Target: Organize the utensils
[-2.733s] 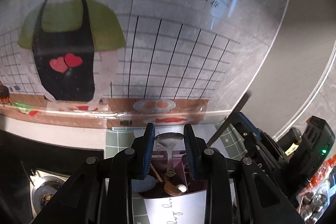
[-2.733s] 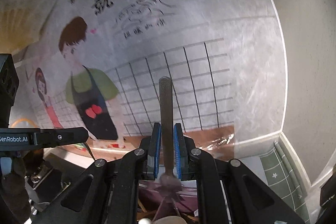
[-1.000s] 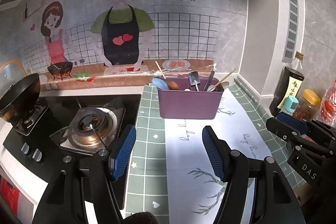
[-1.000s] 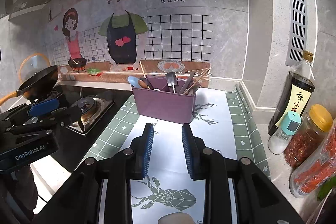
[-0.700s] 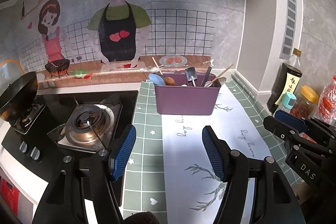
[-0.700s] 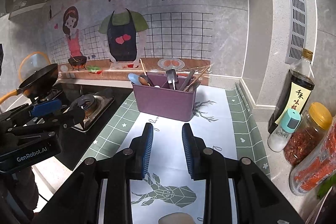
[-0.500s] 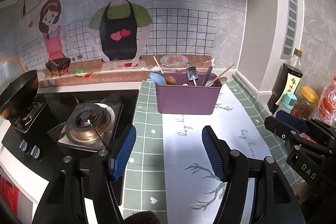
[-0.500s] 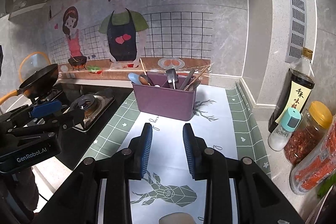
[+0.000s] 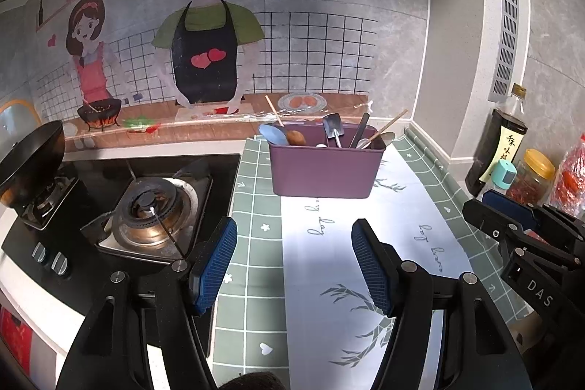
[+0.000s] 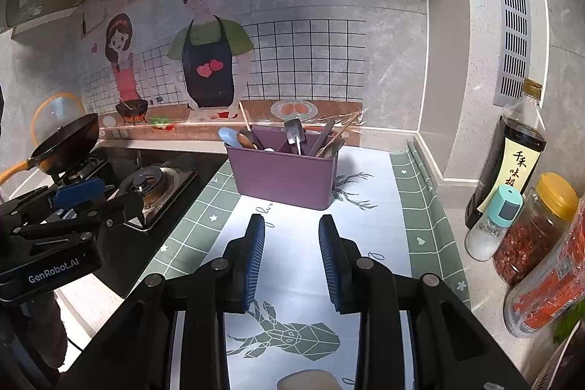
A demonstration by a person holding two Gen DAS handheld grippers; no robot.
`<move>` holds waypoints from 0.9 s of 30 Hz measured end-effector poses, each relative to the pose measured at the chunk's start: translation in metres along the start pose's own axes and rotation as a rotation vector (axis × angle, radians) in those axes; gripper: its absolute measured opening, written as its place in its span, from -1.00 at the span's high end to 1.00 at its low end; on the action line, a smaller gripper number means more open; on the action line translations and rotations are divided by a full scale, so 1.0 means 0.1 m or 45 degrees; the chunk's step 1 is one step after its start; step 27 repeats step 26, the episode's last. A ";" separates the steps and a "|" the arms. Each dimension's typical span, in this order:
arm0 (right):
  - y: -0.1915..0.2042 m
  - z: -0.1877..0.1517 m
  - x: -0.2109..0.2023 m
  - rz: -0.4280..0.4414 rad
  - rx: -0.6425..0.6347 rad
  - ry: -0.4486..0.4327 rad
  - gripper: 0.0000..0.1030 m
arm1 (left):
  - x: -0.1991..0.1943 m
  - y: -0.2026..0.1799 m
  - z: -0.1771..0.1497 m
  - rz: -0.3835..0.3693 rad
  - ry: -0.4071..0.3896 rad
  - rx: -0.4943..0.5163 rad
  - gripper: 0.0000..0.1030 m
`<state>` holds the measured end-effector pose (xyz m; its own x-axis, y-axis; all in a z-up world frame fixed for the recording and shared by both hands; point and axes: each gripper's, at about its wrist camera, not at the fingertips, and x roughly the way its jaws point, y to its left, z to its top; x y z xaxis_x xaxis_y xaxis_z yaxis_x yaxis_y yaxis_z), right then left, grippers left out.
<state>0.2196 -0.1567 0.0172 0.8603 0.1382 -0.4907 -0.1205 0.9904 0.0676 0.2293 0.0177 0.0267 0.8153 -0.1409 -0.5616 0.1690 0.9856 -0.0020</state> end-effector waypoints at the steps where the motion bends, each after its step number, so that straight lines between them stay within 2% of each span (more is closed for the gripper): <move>1: 0.00 0.00 0.00 -0.001 0.001 0.000 0.44 | 0.01 0.00 -0.01 -0.001 0.000 0.002 -0.27; 27: -0.08 0.03 0.04 -0.042 0.033 0.005 0.36 | 0.09 0.03 -0.04 -0.010 0.035 -0.009 -0.27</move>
